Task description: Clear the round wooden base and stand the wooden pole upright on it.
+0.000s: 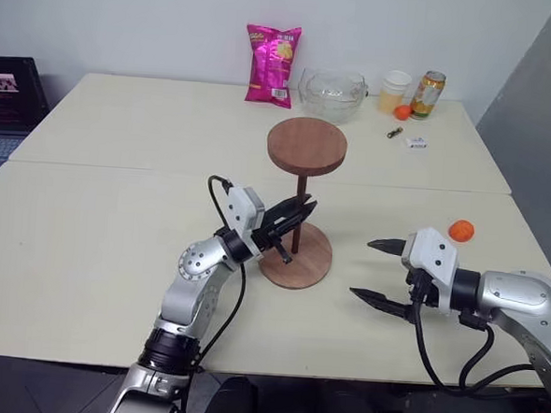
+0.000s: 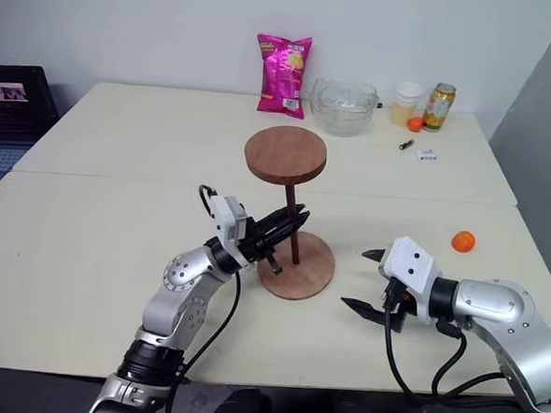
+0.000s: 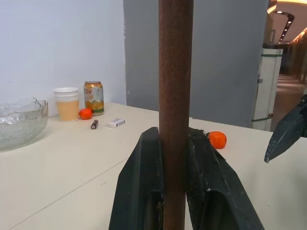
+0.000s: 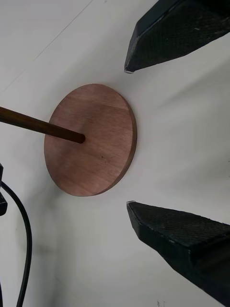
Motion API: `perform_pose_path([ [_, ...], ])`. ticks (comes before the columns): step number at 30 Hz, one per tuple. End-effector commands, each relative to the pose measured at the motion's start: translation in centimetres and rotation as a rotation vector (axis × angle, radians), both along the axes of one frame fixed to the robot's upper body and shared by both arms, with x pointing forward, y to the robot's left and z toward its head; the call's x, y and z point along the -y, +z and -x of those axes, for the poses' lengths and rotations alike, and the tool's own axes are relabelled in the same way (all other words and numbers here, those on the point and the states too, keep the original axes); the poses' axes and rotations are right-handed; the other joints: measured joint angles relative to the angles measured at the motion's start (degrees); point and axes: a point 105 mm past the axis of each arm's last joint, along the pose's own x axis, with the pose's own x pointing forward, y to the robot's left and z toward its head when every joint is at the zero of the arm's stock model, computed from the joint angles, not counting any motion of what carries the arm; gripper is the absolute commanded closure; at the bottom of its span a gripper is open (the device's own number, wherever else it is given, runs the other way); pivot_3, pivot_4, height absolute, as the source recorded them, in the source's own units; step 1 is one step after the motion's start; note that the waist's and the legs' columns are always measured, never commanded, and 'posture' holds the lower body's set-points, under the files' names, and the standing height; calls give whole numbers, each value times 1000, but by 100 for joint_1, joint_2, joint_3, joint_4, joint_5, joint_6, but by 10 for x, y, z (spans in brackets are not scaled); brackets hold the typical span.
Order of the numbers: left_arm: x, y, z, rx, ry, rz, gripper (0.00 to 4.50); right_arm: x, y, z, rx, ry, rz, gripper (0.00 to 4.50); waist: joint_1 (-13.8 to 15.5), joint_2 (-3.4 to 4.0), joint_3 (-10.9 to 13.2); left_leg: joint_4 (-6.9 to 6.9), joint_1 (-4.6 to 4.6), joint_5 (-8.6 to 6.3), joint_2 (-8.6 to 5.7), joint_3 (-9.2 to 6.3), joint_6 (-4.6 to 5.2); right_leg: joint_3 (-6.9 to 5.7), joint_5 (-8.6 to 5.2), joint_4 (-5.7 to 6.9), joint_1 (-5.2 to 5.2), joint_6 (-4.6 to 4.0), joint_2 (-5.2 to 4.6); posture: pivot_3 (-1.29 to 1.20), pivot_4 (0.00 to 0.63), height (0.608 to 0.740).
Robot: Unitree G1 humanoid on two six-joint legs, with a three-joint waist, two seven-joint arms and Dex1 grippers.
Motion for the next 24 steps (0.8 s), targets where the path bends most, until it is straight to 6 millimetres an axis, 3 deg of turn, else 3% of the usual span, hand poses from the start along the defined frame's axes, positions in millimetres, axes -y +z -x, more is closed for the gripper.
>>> perform_pose_path([
  [1, -9, -20, -2, -84, 43, -40, 4249, -5, 12, 2, 35, 3, -32, 0, -4, 0, -1, -1, 2, 0, 0, 0, 0, 0, 0, 0, 2, 0, 0, 0, 150, 740],
  [13, -12, -35, -6, -135, 68, -98, 4249, -7, 14, 0, 22, -12, -54, 0, -11, 1, -2, -11, 29, -1, 0, 1, 1, 3, -4, -4, 24, 5, 3, 0, 150, 740],
  [24, -12, -27, -3, -95, 56, -153, 4249, -7, 14, 2, 28, -2, -53, 0, -16, 2, -4, -20, 48, -2, 2, 2, 2, 8, -20, -7, 39, 33, 4, 0, 150, 740],
])
